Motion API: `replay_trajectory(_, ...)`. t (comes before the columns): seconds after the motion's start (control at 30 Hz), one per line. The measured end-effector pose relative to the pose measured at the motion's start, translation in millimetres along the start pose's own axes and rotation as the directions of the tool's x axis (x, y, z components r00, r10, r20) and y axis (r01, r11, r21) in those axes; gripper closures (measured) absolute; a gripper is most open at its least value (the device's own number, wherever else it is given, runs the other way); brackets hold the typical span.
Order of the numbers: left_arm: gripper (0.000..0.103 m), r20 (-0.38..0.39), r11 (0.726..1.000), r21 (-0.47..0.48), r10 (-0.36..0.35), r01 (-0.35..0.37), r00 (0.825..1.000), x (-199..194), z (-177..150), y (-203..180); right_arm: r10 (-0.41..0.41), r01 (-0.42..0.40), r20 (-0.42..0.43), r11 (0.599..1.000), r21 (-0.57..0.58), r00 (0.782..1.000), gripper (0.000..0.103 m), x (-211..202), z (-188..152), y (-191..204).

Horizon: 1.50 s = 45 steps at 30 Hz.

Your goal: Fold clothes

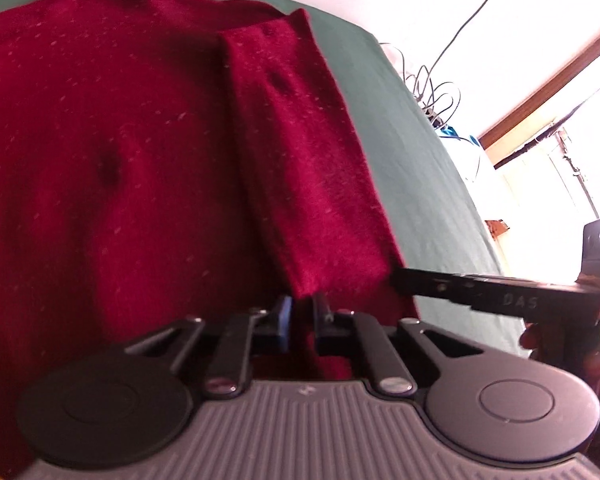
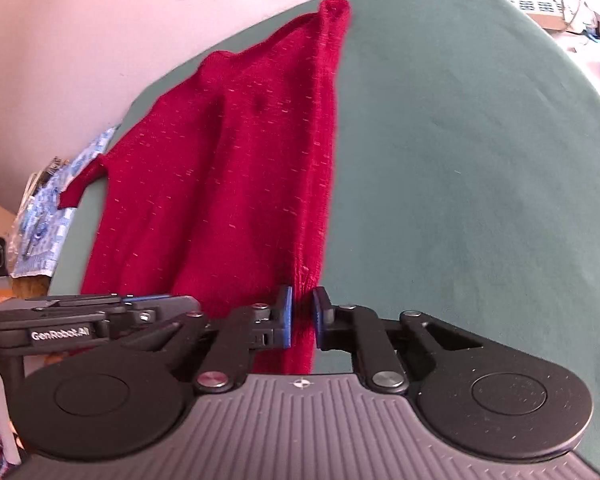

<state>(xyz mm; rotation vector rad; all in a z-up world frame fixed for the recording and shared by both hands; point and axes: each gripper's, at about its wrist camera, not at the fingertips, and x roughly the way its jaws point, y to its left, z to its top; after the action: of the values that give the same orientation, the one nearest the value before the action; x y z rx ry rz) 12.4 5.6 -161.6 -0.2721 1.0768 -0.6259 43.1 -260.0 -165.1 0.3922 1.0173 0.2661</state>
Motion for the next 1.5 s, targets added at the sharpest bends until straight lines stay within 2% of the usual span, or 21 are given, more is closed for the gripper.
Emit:
replay_trajectory(0.07,0.097,0.001,1.000,0.009,0.010,-0.010,1.000,-3.6,1.6,-1.1,0.007,-0.007,-0.003,1.000,-0.018,1.000,0.092,-2.4,-2.4,-0.9)
replay_trajectory(0.13,0.098,0.002,1.000,0.021,0.022,-0.022,1.000,-7.0,4.2,-3.0,0.005,-0.005,0.004,1.000,-0.019,1.000,0.085,-4.8,0.2,0.6)
replay_trajectory(0.2,0.097,0.027,0.999,0.033,0.025,-0.026,0.999,-10.1,14.4,-4.0,0.015,-0.013,0.045,0.999,-0.029,0.999,0.085,-7.5,8.2,4.3)
replay_trajectory(0.27,0.080,0.044,0.999,0.037,0.032,-0.034,0.999,-8.7,25.8,-3.9,0.009,-0.008,0.062,1.000,-0.024,0.998,0.077,-1.5,20.9,7.7)
replay_trajectory(0.3,0.079,0.044,0.999,0.033,0.040,-0.042,0.998,-4.7,31.7,-3.1,0.004,-0.002,0.056,1.000,-0.024,0.998,0.075,4.7,26.5,8.7)
replay_trajectory(0.4,0.080,0.024,0.999,-0.004,0.044,-0.044,0.999,5.6,40.6,2.8,-0.023,0.025,0.041,0.999,-0.033,0.999,0.075,19.9,37.7,10.0)
replay_trajectory(0.43,0.085,0.019,0.999,-0.007,0.045,-0.045,0.999,7.0,41.4,3.6,-0.030,0.031,0.036,0.999,-0.040,0.999,0.080,23.0,39.3,11.3)
replay_trajectory(0.5,0.086,0.015,0.999,-0.006,0.050,-0.050,0.999,7.4,40.3,4.8,-0.037,0.039,0.033,0.998,-0.053,0.999,0.084,24.0,39.2,12.7)
replay_trajectory(0.53,0.093,0.018,0.998,-0.001,0.063,-0.063,0.998,7.5,39.4,4.3,-0.040,0.042,0.033,0.997,-0.059,0.999,0.087,23.9,38.2,13.5)
replay_trajectory(0.57,0.096,0.021,0.997,0.005,0.077,-0.077,0.997,7.9,38.8,3.4,-0.045,0.047,0.036,0.997,-0.056,0.998,0.090,22.6,37.5,13.0)
replay_trajectory(0.63,0.097,0.027,0.996,0.014,0.093,-0.093,0.995,5.2,35.2,4.3,-0.059,0.060,0.040,0.997,-0.042,0.997,0.093,19.9,35.9,10.4)
replay_trajectory(0.8,0.097,0.041,0.990,0.065,0.119,-0.122,0.992,-0.6,37.7,-2.4,-0.050,0.052,0.051,0.998,-0.034,0.997,0.093,16.4,35.8,8.0)
replay_trajectory(0.87,0.095,0.056,0.989,0.078,0.124,-0.128,0.991,-1.9,45.6,-5.8,-0.037,0.040,0.077,0.998,-0.038,0.996,0.088,15.2,42.1,11.0)
replay_trajectory(0.9,0.092,0.061,0.987,0.079,0.133,-0.138,0.989,-0.5,50.5,-6.5,-0.044,0.048,0.090,0.998,-0.037,0.995,0.079,16.3,46.7,12.1)
replay_trajectory(0.93,0.084,0.062,0.985,0.078,0.148,-0.153,0.987,3.3,55.8,-6.3,-0.057,0.061,0.094,0.997,-0.047,0.994,0.073,20.5,51.5,14.3)
replay_trajectory(1.0,0.083,0.050,0.977,0.080,0.192,-0.196,0.980,15.9,65.5,-5.0,-0.087,0.094,0.092,0.993,-0.069,0.992,0.073,31.6,60.7,19.2)
replay_trajectory(1.1,0.083,0.043,0.973,0.082,0.214,-0.217,0.976,24.9,74.1,-5.4,-0.117,0.122,0.075,0.990,-0.073,0.990,0.074,45.9,71.1,22.4)
replay_trajectory(1.23,0.096,0.048,0.967,0.097,0.231,-0.235,0.972,26.5,75.0,-6.9,-0.118,0.122,0.063,0.990,-0.072,0.991,0.089,50.0,75.0,22.0)
replay_trajectory(1.33,0.096,0.053,0.967,0.092,0.232,-0.237,0.971,22.4,72.1,-2.3,-0.138,0.143,0.068,0.987,-0.074,0.988,0.093,45.7,74.0,21.6)
replay_trajectory(1.5,0.095,0.061,0.961,0.111,0.250,-0.255,0.966,13.9,74.0,-2.9,-0.178,0.184,0.063,0.976,-0.120,0.982,0.094,42.8,78.2,29.3)
